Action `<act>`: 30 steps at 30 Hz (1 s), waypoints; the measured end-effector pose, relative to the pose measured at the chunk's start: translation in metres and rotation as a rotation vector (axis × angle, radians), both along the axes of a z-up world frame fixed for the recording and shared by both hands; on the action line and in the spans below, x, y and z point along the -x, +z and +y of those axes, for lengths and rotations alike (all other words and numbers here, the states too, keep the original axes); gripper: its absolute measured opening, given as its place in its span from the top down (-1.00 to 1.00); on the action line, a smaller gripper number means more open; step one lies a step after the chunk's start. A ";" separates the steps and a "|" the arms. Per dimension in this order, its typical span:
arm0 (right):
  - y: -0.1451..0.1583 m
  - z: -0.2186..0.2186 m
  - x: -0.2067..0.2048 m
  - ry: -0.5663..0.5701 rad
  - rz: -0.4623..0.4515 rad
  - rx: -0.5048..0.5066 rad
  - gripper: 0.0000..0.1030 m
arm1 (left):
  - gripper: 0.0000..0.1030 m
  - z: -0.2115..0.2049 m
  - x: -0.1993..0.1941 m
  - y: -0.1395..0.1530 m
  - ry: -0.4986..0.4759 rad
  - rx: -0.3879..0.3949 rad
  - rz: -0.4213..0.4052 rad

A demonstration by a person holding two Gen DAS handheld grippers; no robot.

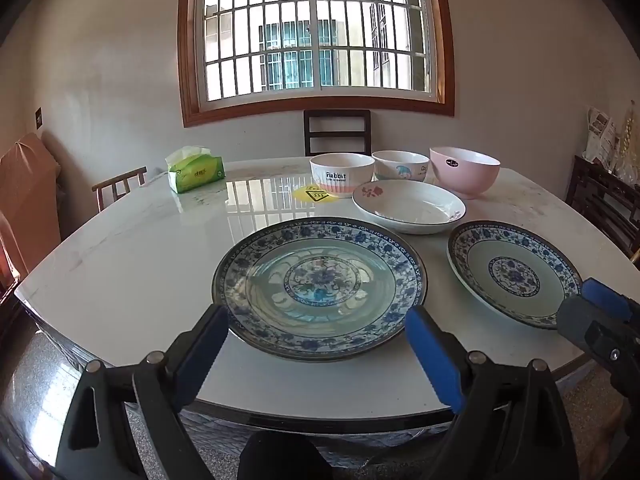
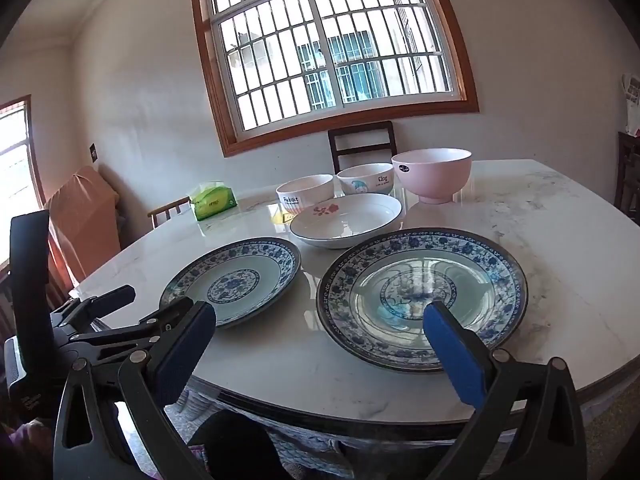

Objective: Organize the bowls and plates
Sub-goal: 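Move both tools toward the rims of the two blue-and-white plates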

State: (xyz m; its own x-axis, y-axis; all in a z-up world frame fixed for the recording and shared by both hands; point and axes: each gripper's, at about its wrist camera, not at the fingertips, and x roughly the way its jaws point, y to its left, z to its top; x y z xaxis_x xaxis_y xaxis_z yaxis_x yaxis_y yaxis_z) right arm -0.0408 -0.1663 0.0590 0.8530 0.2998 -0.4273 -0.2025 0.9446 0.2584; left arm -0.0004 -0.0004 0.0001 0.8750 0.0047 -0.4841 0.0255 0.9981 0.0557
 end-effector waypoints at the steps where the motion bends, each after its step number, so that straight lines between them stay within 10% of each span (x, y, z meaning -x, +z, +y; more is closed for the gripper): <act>1: 0.000 0.001 -0.005 0.037 0.027 -0.030 -1.00 | -0.79 -0.001 0.001 0.000 0.000 -0.005 -0.003; 13: 0.013 0.024 -0.029 0.320 0.222 -0.308 -0.96 | -0.79 0.041 -0.012 0.003 0.047 0.082 0.104; 30: 0.003 0.030 -0.072 0.393 0.448 -0.497 -0.57 | -0.79 0.064 -0.049 0.002 0.121 0.066 0.190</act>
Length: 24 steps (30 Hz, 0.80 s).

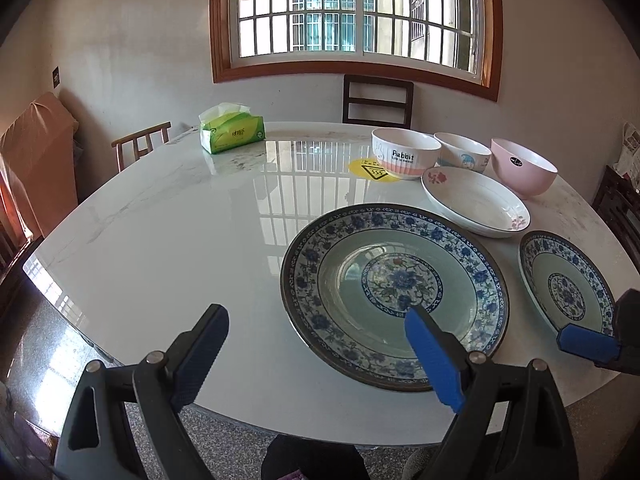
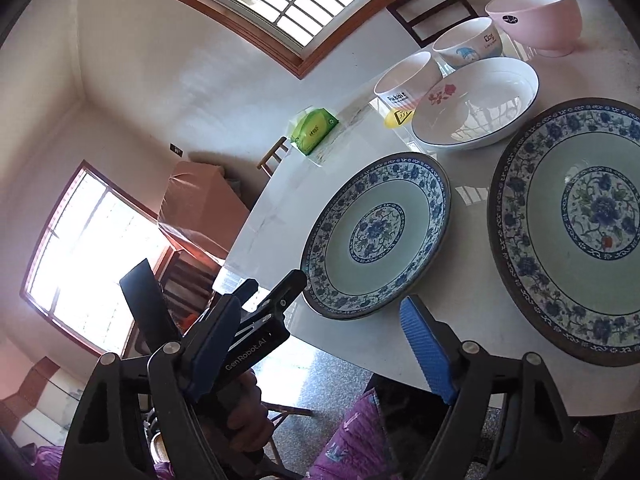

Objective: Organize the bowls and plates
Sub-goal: 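Move both tools toward the rims of the two blue-and-white plates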

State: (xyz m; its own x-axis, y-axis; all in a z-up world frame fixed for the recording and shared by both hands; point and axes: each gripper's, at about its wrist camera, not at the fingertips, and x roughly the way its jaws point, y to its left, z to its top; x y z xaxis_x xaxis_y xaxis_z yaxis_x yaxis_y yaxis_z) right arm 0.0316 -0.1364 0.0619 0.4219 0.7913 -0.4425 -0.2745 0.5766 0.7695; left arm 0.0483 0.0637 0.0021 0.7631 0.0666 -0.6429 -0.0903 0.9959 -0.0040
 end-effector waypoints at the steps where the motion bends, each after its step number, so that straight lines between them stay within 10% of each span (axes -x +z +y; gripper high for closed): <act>1: -0.003 0.000 -0.006 0.007 0.014 -0.016 -0.55 | -0.79 0.001 -0.004 -0.002 0.003 0.004 0.006; 24: -0.025 0.012 -0.057 -0.073 0.171 0.092 -0.35 | -0.70 0.039 -0.067 -0.023 -0.018 0.181 0.165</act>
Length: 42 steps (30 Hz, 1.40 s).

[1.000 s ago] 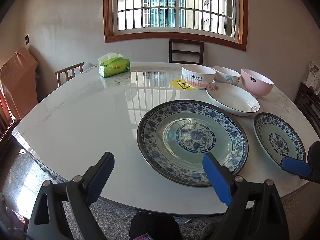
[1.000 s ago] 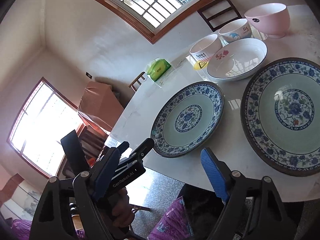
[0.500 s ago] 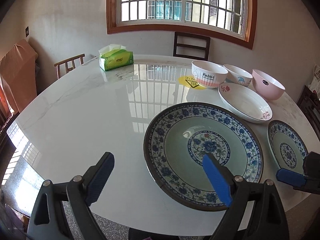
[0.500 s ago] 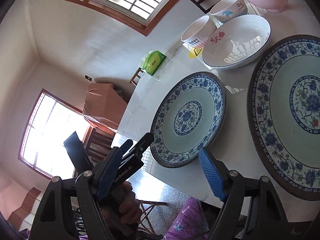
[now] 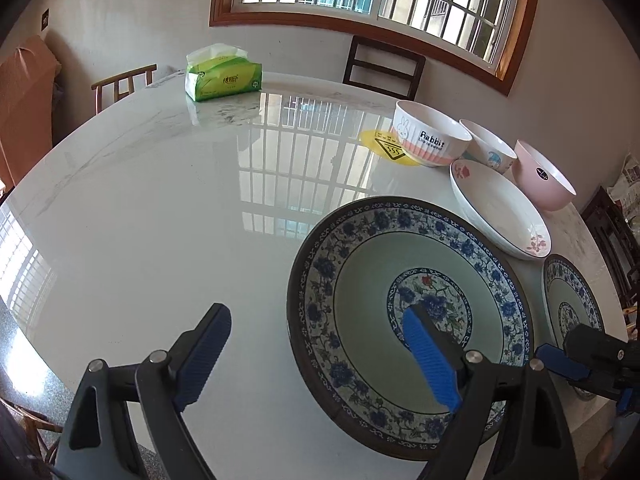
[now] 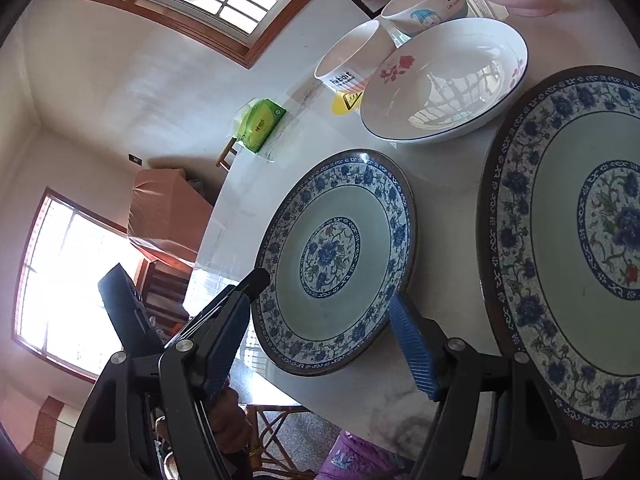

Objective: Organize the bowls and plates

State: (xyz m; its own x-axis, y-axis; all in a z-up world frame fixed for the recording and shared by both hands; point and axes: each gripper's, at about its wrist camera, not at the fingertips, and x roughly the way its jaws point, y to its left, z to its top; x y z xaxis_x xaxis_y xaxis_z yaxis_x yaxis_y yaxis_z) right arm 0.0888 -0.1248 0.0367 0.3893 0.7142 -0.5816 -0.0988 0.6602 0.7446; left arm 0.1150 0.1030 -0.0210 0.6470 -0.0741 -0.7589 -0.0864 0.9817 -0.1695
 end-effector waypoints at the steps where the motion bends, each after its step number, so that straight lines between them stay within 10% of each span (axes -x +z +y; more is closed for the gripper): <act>1: 0.000 0.001 -0.002 -0.013 0.014 0.022 -0.36 | -0.64 0.001 -0.002 -0.001 -0.004 0.008 0.009; 11: -0.004 0.012 -0.020 -0.071 0.054 0.164 -0.36 | 0.20 0.003 -0.019 -0.011 -0.054 0.002 0.072; 18: -0.015 0.025 -0.035 -0.044 0.067 0.190 -0.31 | 0.34 0.005 -0.021 -0.010 -0.049 -0.018 0.060; 23: -0.023 0.018 -0.040 -0.043 0.075 0.211 0.71 | 0.73 0.022 -0.019 -0.003 0.036 -0.072 0.008; 25: -0.025 0.018 -0.041 -0.032 0.074 0.188 0.73 | 0.82 0.028 -0.019 0.002 0.055 -0.087 -0.001; 42: -0.011 0.070 -0.055 0.067 0.010 0.214 0.73 | 0.82 0.078 -0.012 0.002 0.177 -0.073 0.009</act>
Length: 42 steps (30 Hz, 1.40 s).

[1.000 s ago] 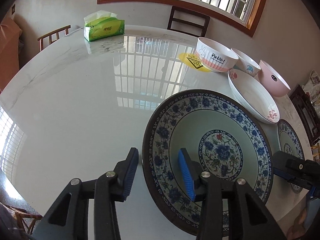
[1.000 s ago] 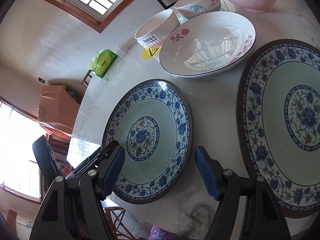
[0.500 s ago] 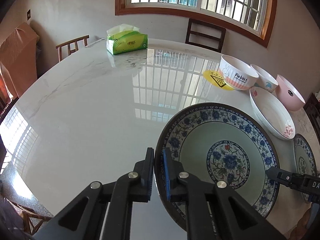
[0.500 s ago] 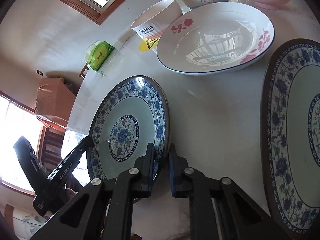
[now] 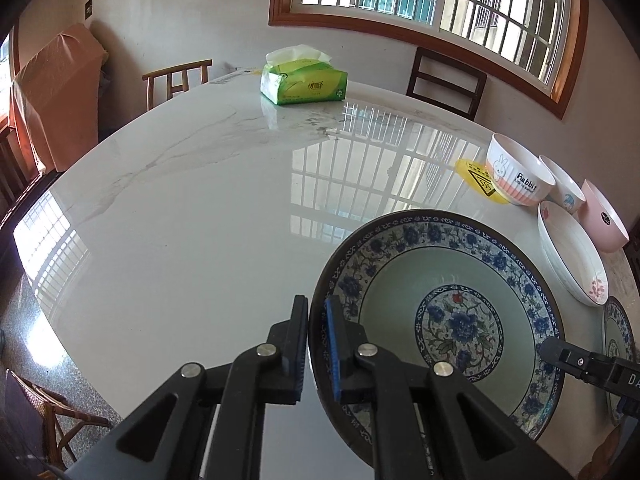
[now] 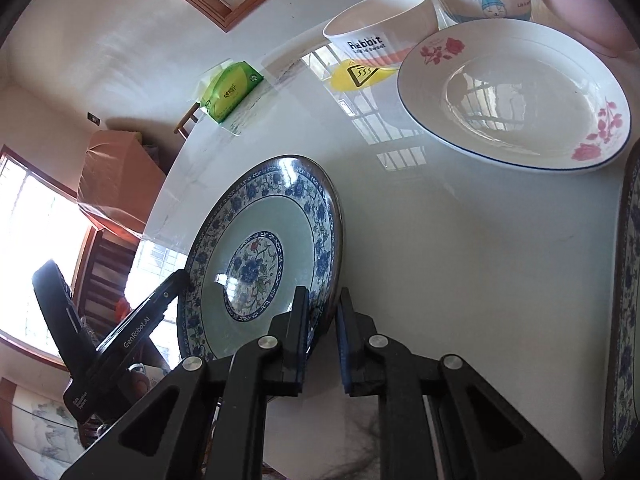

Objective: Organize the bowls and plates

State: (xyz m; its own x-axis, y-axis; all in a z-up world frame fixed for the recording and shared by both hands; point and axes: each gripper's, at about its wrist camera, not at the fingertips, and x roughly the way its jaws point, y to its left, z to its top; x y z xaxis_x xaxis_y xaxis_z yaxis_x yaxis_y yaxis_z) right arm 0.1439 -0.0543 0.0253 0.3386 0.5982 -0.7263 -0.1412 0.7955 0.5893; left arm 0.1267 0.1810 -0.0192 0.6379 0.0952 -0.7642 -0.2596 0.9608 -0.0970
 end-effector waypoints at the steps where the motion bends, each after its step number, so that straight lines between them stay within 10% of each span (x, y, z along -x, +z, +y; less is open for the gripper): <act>1: 0.000 0.002 0.000 0.004 -0.004 0.004 0.73 | 0.82 0.002 0.001 0.000 0.005 -0.002 -0.001; 13: -0.009 0.012 -0.005 0.031 0.001 -0.004 0.69 | 0.62 0.010 0.004 -0.002 0.039 0.033 -0.013; 19: 0.009 -0.001 0.004 0.002 -0.092 -0.011 0.02 | 0.30 0.011 0.012 0.002 0.075 0.023 -0.032; 30: 0.042 -0.067 0.051 -0.060 -0.197 -0.074 -0.10 | 0.13 0.001 0.040 0.028 0.106 -0.031 -0.105; 42: 0.063 -0.247 0.126 -0.409 -0.246 0.131 -0.29 | 0.02 -0.157 0.040 0.052 -0.446 0.172 -0.053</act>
State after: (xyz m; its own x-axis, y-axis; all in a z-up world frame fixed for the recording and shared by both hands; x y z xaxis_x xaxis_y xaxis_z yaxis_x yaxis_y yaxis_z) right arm 0.0174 -0.3018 0.0881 0.6977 0.2889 -0.6555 0.0758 0.8802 0.4686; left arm 0.0871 0.0240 0.0326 0.6260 -0.3218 -0.7104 0.1840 0.9461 -0.2665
